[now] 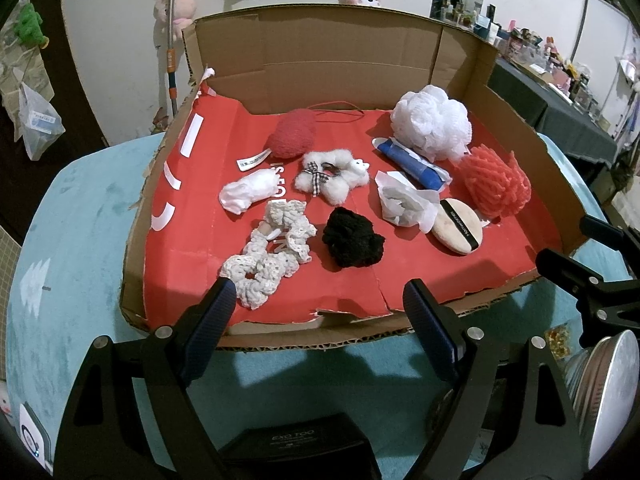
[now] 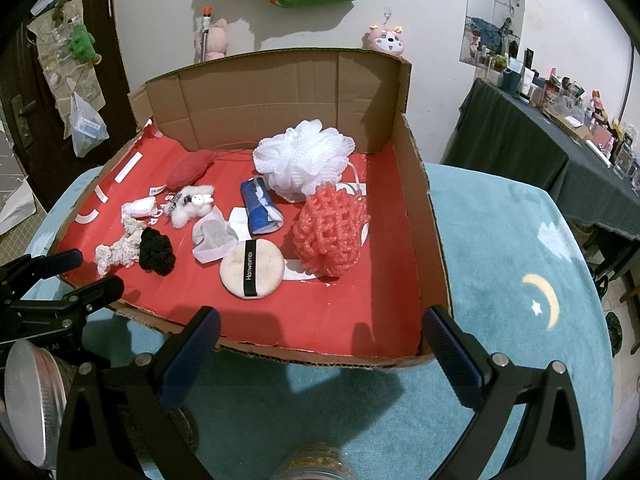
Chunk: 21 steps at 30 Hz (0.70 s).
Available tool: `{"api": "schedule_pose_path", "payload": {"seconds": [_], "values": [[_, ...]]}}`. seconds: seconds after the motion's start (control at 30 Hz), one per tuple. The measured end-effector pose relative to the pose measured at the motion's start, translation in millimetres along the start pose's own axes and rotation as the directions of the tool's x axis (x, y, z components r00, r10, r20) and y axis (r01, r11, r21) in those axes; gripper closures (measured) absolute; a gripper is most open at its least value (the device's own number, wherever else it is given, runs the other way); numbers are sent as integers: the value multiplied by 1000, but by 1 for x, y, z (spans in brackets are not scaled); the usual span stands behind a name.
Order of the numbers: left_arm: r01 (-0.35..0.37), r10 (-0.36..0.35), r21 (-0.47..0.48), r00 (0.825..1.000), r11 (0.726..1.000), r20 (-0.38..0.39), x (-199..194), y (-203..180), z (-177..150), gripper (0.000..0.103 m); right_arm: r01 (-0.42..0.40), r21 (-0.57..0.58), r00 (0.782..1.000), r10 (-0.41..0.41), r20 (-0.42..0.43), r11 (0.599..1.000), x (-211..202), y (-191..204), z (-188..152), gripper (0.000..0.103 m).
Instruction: Organize soft objects
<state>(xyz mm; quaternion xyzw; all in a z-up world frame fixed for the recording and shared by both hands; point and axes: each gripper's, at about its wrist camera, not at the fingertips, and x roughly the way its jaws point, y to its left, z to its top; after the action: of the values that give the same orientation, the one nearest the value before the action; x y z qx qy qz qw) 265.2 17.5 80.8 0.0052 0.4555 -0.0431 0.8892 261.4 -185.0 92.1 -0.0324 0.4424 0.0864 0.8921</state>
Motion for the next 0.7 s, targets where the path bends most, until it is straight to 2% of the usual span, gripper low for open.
{"api": "schedule_pose_path", "payload": {"seconds": [0.7], "values": [[15,-15,3,1000,1000,0,0,-1,-1,17,1,0,1000,-1,-2,1000,0,1,0,0]]}}
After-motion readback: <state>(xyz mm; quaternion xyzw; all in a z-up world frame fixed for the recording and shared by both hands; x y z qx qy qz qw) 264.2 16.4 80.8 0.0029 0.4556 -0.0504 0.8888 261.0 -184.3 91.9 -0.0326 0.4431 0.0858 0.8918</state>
